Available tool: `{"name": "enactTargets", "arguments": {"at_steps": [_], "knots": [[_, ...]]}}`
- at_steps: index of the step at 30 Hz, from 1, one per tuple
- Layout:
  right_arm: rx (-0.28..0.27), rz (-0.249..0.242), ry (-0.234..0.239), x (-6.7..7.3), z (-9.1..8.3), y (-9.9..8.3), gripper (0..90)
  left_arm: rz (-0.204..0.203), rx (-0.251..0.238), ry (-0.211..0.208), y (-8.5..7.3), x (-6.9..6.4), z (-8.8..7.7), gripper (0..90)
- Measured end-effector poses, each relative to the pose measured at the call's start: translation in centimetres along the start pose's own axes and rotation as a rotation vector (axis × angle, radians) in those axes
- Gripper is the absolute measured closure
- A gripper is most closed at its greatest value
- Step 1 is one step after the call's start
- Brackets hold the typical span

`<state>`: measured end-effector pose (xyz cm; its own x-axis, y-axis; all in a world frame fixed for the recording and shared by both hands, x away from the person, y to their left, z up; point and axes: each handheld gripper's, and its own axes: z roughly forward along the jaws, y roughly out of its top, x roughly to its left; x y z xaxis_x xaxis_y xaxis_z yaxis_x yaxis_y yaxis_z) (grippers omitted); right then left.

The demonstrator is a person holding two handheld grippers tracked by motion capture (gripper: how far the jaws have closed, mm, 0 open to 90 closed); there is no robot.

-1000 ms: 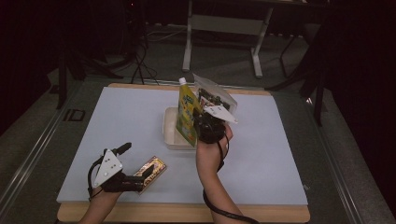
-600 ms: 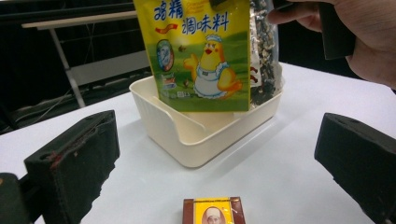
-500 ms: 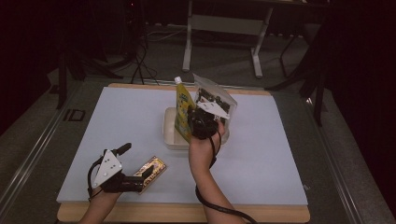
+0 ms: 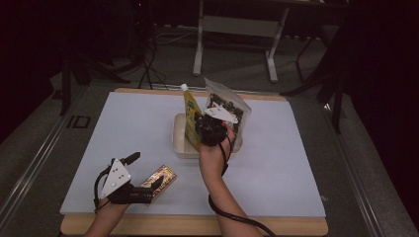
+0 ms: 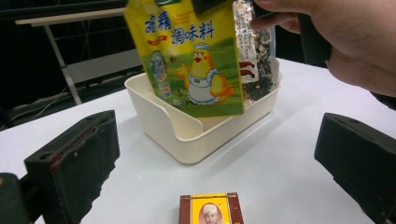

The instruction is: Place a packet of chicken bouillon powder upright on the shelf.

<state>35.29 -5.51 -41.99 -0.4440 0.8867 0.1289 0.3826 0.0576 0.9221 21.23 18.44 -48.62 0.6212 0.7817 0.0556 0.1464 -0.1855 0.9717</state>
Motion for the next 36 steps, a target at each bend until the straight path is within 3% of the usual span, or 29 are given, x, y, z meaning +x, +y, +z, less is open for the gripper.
{"name": "enactTargets", "arguments": {"at_steps": [2,6,8,13,16,19,22,27,31,32,33,34,36], "knots": [[0.000,-0.016,0.023,-0.2,0.1,0.0,90.0,-0.001,0.001,-0.002,0.0,0.0,0.0,0.1],[0.001,-0.094,0.058,-0.3,0.4,0.0,90.0,-0.002,0.005,-0.005,-0.1,0.1,0.1,0.1],[-0.001,-0.089,0.070,-0.6,0.4,0.0,90.0,0.000,0.006,-0.002,-0.1,0.1,0.1,0.1],[0.006,-0.172,0.066,-0.6,0.5,0.2,90.0,-0.003,0.008,-0.002,-0.1,0.1,0.1,0.1],[-0.002,-0.188,0.084,-0.9,0.6,0.1,90.0,-0.004,0.012,-0.005,-0.2,0.1,0.1,0.1],[0.000,-0.141,0.092,-1.5,0.7,0.2,90.0,-0.008,0.013,-0.003,-0.3,0.2,0.2,0.1],[-0.003,-0.143,0.083,-1.7,0.9,0.2,90.0,-0.004,0.016,-0.005,-0.3,0.1,0.3,0.1],[-0.016,-0.215,0.086,-1.1,0.8,-0.1,90.0,-0.007,0.021,-0.008,-0.4,0.1,0.4,0.1],[-0.002,-0.207,0.107,-0.7,0.9,-0.4,90.0,-0.006,0.021,-0.010,-0.4,0.1,0.4,0.1],[0.023,-0.209,0.090,-0.7,1.3,-0.7,90.0,-0.003,0.022,-0.009,-0.3,0.0,0.3,0.1],[0.040,-0.201,0.088,-0.7,1.7,-1.3,90.0,-0.005,0.020,-0.010,-0.3,0.1,0.3,0.1],[0.010,-0.171,0.117,-1.1,1.8,-1.9,90.0,-0.006,0.021,-0.010,-0.3,0.1,0.3,0.1],[0.003,-0.120,0.122,-1.7,1.5,-2.2,90.0,-0.007,0.020,-0.009,-0.3,0.1,0.3,0.1]]}}
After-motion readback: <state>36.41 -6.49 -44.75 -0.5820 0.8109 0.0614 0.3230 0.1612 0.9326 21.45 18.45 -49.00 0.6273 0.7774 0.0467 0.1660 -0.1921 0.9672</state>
